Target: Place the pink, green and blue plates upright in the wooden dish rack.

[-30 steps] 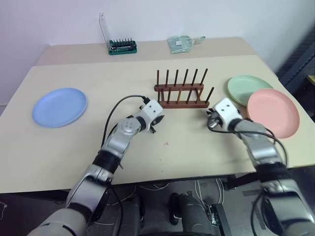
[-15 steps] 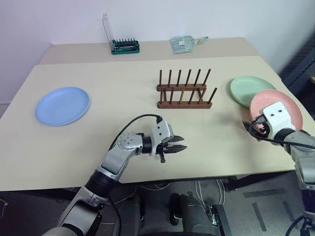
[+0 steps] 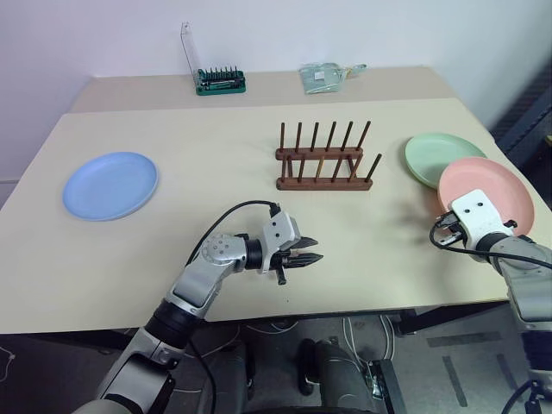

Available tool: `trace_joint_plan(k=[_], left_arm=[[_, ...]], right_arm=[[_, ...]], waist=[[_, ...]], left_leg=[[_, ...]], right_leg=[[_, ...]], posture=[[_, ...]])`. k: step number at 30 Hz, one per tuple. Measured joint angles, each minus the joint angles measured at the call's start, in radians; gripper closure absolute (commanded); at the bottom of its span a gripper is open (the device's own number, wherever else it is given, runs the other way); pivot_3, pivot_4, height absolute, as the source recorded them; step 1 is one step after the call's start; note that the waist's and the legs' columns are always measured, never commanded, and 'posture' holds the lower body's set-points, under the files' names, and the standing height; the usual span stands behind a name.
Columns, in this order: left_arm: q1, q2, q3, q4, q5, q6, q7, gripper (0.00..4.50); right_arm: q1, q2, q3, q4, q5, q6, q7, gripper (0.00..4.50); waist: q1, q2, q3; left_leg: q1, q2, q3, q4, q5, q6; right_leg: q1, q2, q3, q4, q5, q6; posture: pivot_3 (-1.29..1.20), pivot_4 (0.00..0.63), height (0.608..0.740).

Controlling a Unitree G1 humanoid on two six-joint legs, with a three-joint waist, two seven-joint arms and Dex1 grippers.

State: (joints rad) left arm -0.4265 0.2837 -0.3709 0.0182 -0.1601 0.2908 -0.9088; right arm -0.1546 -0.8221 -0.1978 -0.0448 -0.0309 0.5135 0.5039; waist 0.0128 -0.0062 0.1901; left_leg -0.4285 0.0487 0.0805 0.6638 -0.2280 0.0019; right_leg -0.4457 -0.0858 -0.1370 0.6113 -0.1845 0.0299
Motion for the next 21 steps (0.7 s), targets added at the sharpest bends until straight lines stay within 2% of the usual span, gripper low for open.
trace_joint_plan(k=[5, 8, 10, 16, 21], left_arm=[[0.0, 0.011, 0.004, 0.003, 0.0, -0.007, 0.006, 3.03], [-0.015, 0.02, 0.03, 0.032, 0.0, -0.018, 0.017, 3.03], [-0.038, 0.023, 0.043, 0.052, 0.0, -0.026, 0.021, 3.03], [-0.059, 0.035, 0.078, 0.074, -0.001, -0.042, 0.028, 3.03], [-0.044, 0.035, 0.101, 0.05, -0.006, -0.033, 0.045, 3.03]], right_arm=[[-0.019, -0.066, -0.022, -0.11, 0.033, -0.026, 0.075, 4.47], [-0.175, -0.041, -0.028, -0.241, 0.211, -0.01, 0.171, 4.47], [-0.323, 0.03, -0.054, -0.299, 0.346, 0.044, 0.182, 4.47], [-0.598, 0.231, -0.067, -0.17, 0.653, 0.206, 0.189, 4.47], [-0.693, 0.256, -0.084, 0.003, 0.764, 0.273, 0.222, 4.47]], waist=[[-0.003, 0.0, 0.0], [-0.018, 0.003, 0.004], [-0.021, 0.0, 0.005], [-0.017, 0.0, 0.005], [0.002, 0.0, 0.005]], left_leg=[[0.0, 0.0, 0.0, 0.0, 0.0, 0.0], [0.0, 0.0, -0.002, 0.0, 0.0, 0.0], [-0.001, 0.001, -0.004, -0.001, 0.0, 0.0], [-0.004, 0.0, -0.001, -0.001, 0.0, 0.001], [-0.011, -0.001, 0.0, 0.002, 0.0, 0.001]], right_leg=[[0.0, 0.0, 0.0, 0.0, 0.0, 0.0], [-0.002, 0.002, 0.0, 0.0, 0.0, 0.0], [-0.001, 0.004, -0.002, 0.0, 0.0, 0.0], [-0.004, 0.0, -0.001, 0.001, 0.001, 0.001], [-0.011, -0.001, -0.001, 0.003, 0.003, 0.003]], posture=[[0.0, 0.15, 0.73], [0.0, 0.15, 0.73], [0.0, 0.15, 0.73], [0.0, 0.15, 0.73], [0.0, 0.15, 0.73]])
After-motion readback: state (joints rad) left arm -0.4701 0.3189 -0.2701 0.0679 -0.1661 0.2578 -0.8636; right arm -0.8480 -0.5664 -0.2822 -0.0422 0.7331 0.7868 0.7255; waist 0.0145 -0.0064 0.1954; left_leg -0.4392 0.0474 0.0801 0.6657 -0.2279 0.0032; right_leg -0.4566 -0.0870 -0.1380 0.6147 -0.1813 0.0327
